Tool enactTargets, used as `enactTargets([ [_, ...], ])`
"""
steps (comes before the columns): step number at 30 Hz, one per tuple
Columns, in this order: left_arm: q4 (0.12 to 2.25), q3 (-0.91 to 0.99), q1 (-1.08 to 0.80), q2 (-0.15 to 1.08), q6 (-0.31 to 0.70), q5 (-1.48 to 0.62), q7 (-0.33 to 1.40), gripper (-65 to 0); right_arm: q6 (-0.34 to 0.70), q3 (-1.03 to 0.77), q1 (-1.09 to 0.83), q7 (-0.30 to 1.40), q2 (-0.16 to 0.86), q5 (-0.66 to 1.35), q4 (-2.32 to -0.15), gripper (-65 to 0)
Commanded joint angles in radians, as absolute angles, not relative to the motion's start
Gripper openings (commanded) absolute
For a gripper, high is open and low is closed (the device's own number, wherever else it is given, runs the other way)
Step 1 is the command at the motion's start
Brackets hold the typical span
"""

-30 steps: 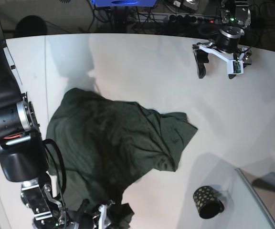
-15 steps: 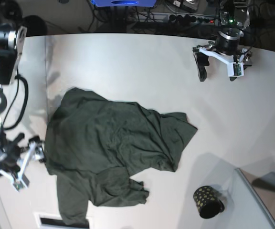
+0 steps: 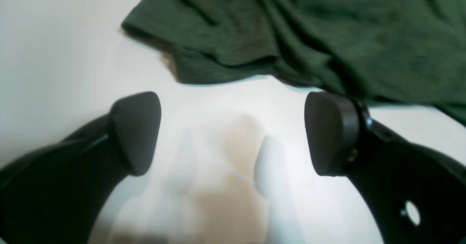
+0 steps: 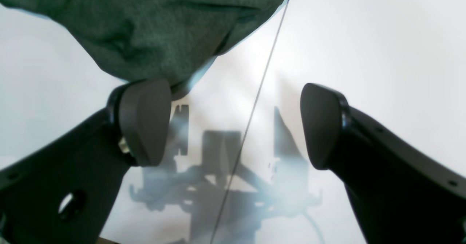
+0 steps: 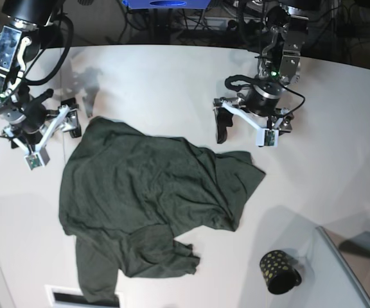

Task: Layout the t-shirt on the table in an organized manner, then fold the t-shirt properly
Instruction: 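Grasp the shirt edge with both grippers and pull it taut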

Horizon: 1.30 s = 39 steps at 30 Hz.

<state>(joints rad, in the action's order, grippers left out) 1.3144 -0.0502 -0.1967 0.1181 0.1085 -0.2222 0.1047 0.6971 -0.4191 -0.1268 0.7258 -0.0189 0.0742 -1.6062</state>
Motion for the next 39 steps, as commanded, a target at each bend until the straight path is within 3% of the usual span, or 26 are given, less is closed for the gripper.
enactTargets([
  [1,1.305,-0.056,-0.173,0.114,0.119,-0.228,0.084,-5.6,0.698,-0.421,-0.119,0.705,-0.022,0.087,-1.624,-14.1],
  [18,0.915,-0.047,0.104,0.036,0.117,-0.228,0.077,-7.2,0.698,-0.420,0.004,0.628,-0.053,0.085,-1.303,-14.6],
  [19,0.898,-0.045,0.116,0.036,0.116,-0.229,0.077,-10.5,0.698,-0.420,0.013,0.628,-0.051,0.085,-1.285,-14.6],
  [21,0.875,-0.044,0.139,0.041,0.116,-0.229,0.077,-24.2,0.698,-0.418,0.030,0.628,-0.048,0.085,-1.256,-14.7],
  [25,0.871,0.018,0.148,0.061,0.116,-0.228,0.077,-61.5,0.698,-0.372,0.042,0.625,-0.036,0.085,-1.234,-15.2],
  [27,0.871,0.070,0.148,0.065,0.116,-0.223,0.077,-65.0,0.698,-0.332,0.039,0.624,-0.018,0.085,-1.239,-22.2],
  [29,0.877,0.116,0.139,0.067,0.116,-0.220,0.077,-65.0,0.698,-0.317,0.039,0.624,-0.016,0.085,-1.241,-37.5],
  [31,0.912,0.151,0.113,0.085,0.116,-0.219,0.084,-65.0,0.698,-0.321,0.039,0.627,-0.016,0.085,-1.242,-58.5],
  [32,0.937,0.154,0.093,0.093,0.116,-0.219,0.084,-65.0,0.698,-0.318,0.039,0.627,-0.016,0.085,-1.242,-65.0],
  [39,1.196,0.151,-0.093,0.131,0.116,-0.219,0.085,-65.0,0.698,-0.312,-0.082,0.679,-0.016,0.085,-1.469,-65.0],
])
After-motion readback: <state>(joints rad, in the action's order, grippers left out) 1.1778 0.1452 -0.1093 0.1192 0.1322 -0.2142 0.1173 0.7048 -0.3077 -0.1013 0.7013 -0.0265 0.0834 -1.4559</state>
